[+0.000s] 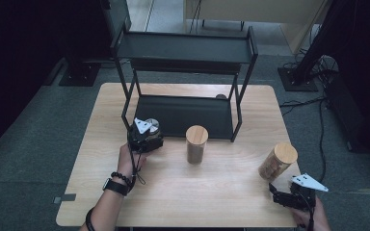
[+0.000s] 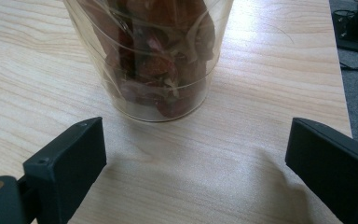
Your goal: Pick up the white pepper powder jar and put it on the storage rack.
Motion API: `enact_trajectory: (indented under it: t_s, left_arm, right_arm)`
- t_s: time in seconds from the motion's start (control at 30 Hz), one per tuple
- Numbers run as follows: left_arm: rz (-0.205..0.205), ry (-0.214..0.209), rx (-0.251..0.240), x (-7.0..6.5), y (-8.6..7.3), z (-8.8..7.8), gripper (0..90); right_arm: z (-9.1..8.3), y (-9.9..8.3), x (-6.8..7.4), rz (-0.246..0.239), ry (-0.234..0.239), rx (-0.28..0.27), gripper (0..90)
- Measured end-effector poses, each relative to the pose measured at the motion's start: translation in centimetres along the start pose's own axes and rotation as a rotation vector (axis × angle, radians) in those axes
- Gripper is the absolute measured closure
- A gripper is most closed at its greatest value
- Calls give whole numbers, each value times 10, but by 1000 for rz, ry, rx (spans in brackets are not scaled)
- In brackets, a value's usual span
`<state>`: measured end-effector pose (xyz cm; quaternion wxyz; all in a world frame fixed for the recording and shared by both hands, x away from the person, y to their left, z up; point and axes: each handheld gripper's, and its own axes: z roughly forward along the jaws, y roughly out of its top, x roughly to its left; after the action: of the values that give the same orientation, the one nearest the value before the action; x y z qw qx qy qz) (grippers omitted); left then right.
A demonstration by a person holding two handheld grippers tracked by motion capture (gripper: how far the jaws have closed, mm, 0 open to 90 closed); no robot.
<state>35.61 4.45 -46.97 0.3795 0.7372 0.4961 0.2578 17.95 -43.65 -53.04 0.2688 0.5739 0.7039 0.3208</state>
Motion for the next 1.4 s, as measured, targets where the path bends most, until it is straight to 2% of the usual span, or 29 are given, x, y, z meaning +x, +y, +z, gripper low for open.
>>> enact_trajectory:
  t_s: [0.33, 0.73, 1.07, 1.4]
  left_arm:
    - [6, 13, -3, -3, 13, 8, 314]
    - [3, 50, 9, 2, 29, 26, 314]
    - [14, 51, 17, 4, 35, 37, 314]
    - [6, 82, 19, 8, 41, 48, 314]
  right_arm:
    - [0, 0, 0, 0, 5, -3, 50]
    - [-1, 0, 0, -2, 6, -5, 49]
    - [-1, 0, 0, -2, 9, -5, 49]
    - [-1, 0, 0, -1, 9, -5, 49]
